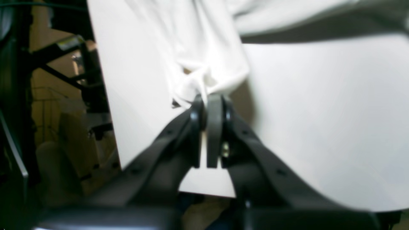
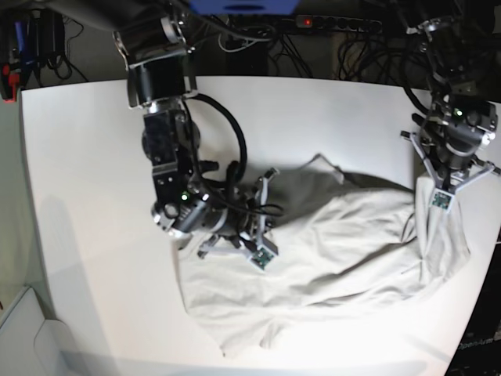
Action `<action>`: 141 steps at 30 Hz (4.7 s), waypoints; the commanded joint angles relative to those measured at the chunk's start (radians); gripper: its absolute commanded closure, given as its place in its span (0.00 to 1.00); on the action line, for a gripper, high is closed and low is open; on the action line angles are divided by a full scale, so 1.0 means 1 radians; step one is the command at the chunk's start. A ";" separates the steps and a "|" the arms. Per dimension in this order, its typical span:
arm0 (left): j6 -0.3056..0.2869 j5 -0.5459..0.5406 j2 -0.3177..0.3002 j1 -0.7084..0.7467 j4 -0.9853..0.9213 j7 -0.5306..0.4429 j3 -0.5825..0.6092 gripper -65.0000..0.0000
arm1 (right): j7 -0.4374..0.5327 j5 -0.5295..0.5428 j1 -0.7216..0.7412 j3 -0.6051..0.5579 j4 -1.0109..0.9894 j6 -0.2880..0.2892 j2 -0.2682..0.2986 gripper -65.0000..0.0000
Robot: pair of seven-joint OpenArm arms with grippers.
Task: Layout the t-shirt on the table in an organized manner, then fold the t-shirt properly
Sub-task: 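Lift the shirt with both grippers and swing it up over the table, then lay the shirt down with both grippers, dragging it toward the robot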
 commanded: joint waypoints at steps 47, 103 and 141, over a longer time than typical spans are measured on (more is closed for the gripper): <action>0.018 0.013 0.221 -0.999 -0.411 -0.126 0.188 1.00 | -0.095 0.006 0.706 0.289 0.017 0.000 0.502 1.00; 0.006 0.008 0.066 -0.022 0.035 0.215 0.097 0.73 | -0.044 0.008 -0.343 0.322 0.415 0.000 0.505 0.69; -0.110 0.013 0.138 -0.281 -0.471 -0.084 0.051 0.94 | -0.033 0.009 -0.446 0.355 0.301 0.000 0.239 1.00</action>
